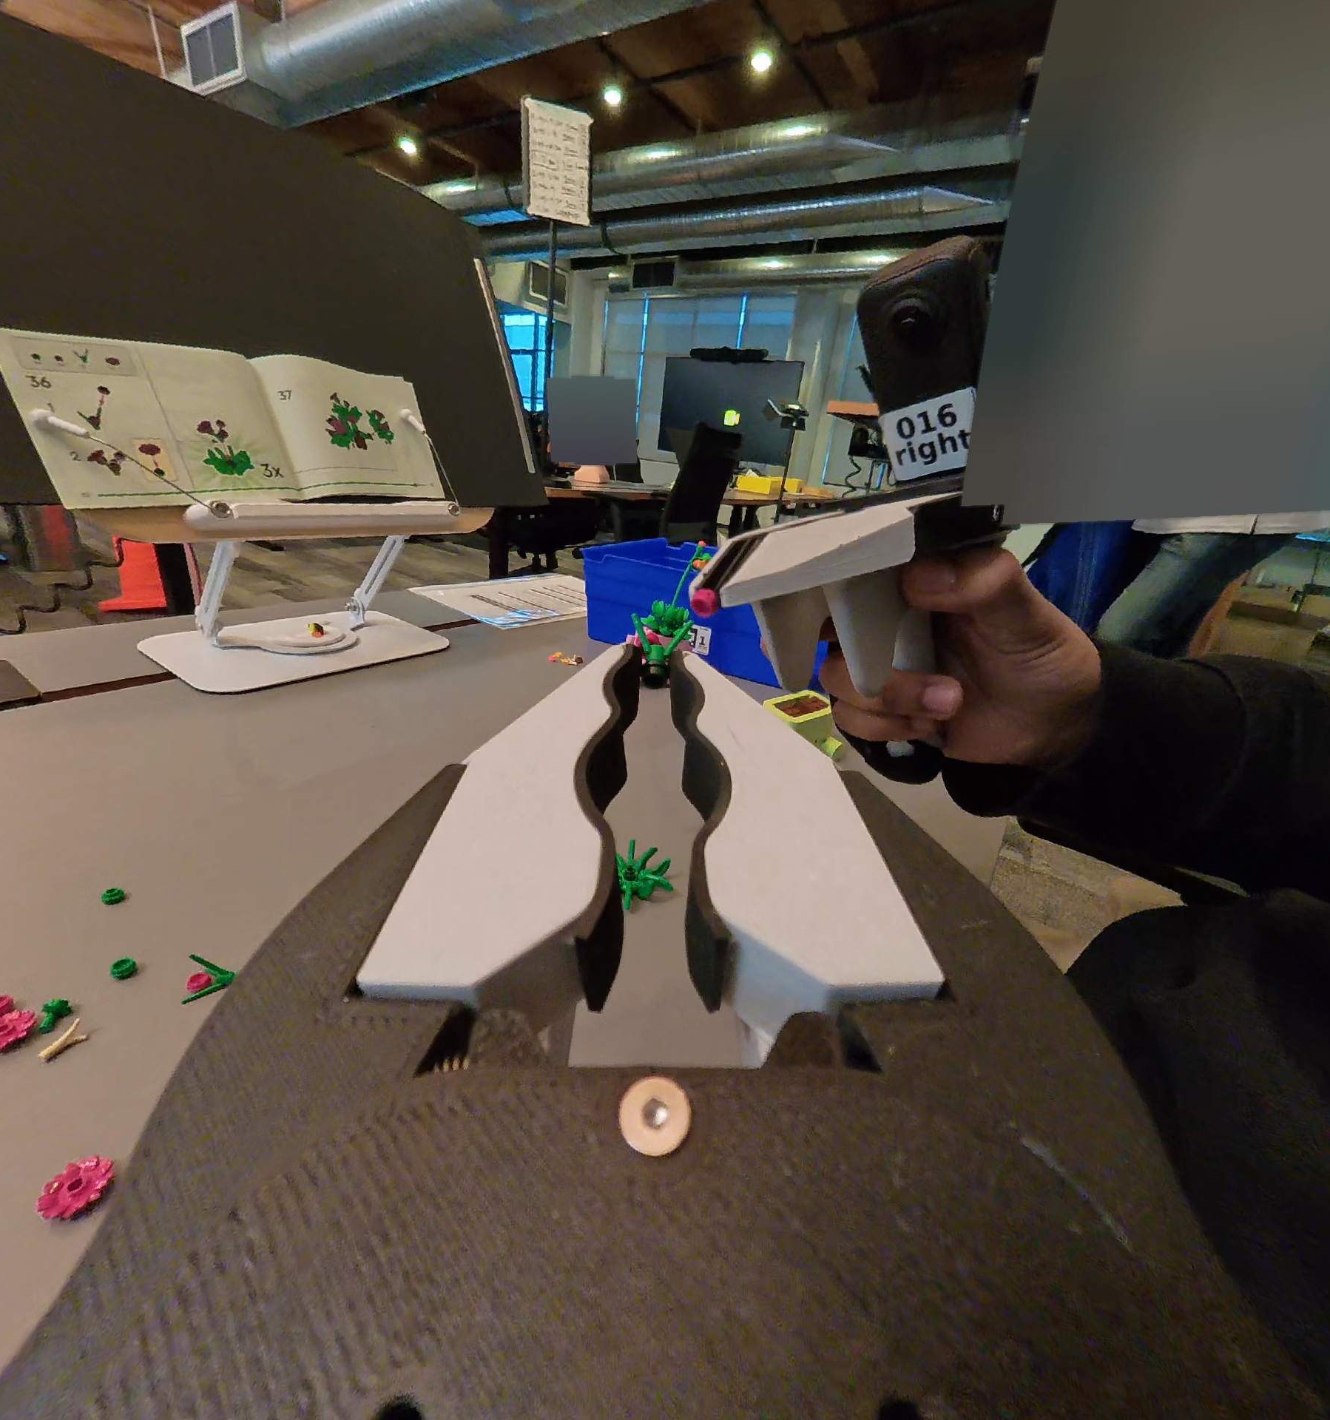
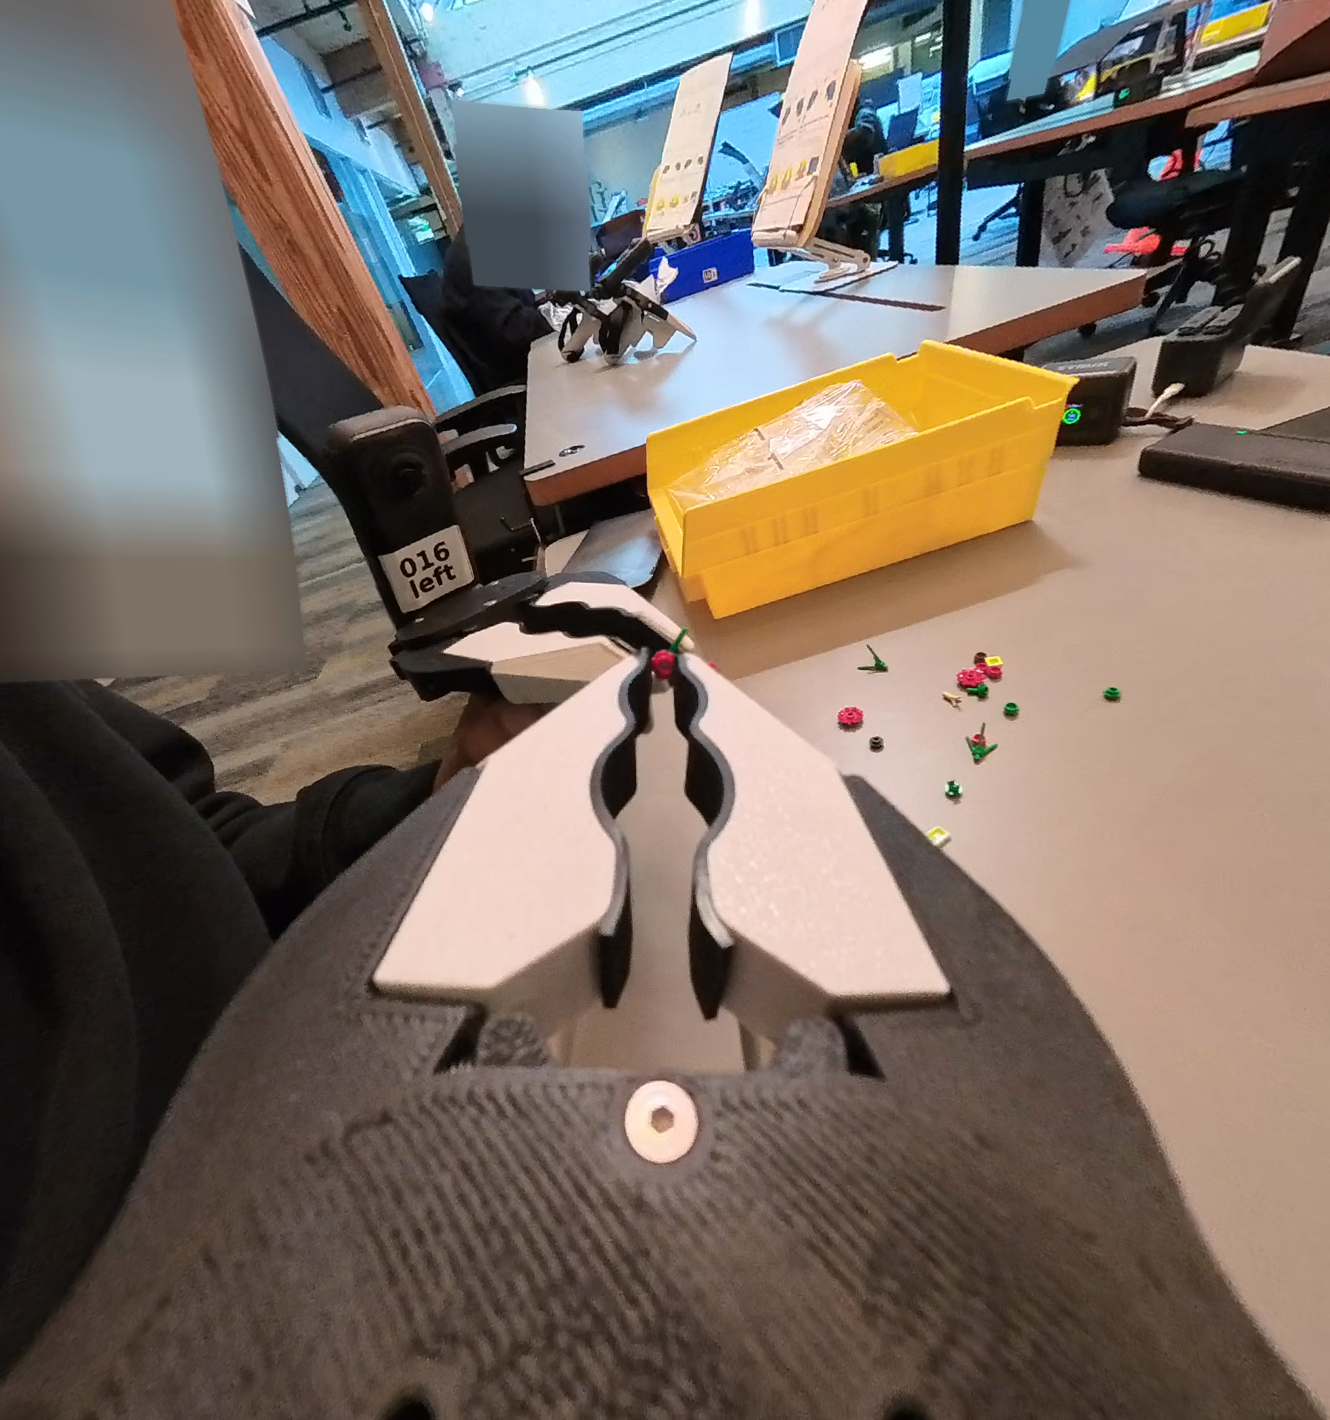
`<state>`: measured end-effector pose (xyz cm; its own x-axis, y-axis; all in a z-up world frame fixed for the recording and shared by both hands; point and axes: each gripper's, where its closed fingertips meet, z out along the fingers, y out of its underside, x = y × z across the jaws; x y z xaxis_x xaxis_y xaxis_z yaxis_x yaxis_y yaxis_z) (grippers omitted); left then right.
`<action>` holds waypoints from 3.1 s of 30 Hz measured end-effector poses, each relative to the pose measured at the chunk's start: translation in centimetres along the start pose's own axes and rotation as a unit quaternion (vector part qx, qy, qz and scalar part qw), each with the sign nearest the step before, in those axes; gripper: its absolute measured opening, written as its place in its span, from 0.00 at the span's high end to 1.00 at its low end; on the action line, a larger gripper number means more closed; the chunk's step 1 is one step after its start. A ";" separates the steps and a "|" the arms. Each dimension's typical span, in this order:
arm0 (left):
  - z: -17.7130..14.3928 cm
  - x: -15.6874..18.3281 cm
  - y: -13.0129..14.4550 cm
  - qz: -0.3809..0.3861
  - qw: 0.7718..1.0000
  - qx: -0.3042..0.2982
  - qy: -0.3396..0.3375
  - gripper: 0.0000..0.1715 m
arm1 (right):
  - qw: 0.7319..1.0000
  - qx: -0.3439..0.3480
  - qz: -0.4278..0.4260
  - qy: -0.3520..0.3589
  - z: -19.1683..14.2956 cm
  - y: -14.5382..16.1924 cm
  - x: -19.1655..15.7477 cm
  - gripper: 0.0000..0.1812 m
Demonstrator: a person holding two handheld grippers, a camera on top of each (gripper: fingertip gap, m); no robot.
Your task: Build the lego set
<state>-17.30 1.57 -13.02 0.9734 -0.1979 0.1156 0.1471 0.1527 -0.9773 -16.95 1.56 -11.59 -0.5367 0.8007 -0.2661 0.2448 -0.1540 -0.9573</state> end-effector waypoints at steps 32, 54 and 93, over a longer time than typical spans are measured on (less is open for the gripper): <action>0.6 -0.1 0.8 0.004 0.999 -0.035 -0.033 0.97 | 0.998 -0.040 -0.038 0.041 0.4 1.2 0.6 0.98; 1.2 1.3 1.8 0.044 0.997 -0.067 -0.004 0.98 | 0.986 -0.160 -0.040 -0.008 -1.1 2.6 0.3 0.98; 1.2 1.4 2.1 0.023 0.997 -0.071 0.005 0.98 | 0.980 -0.196 -0.024 -0.029 -0.8 2.8 0.4 0.98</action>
<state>-15.41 2.82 -14.66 0.9765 -0.2040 0.0699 0.0762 0.0229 -0.9968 -15.81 1.97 -14.33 -0.5975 0.7657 -0.2381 0.5028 0.1266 -0.8551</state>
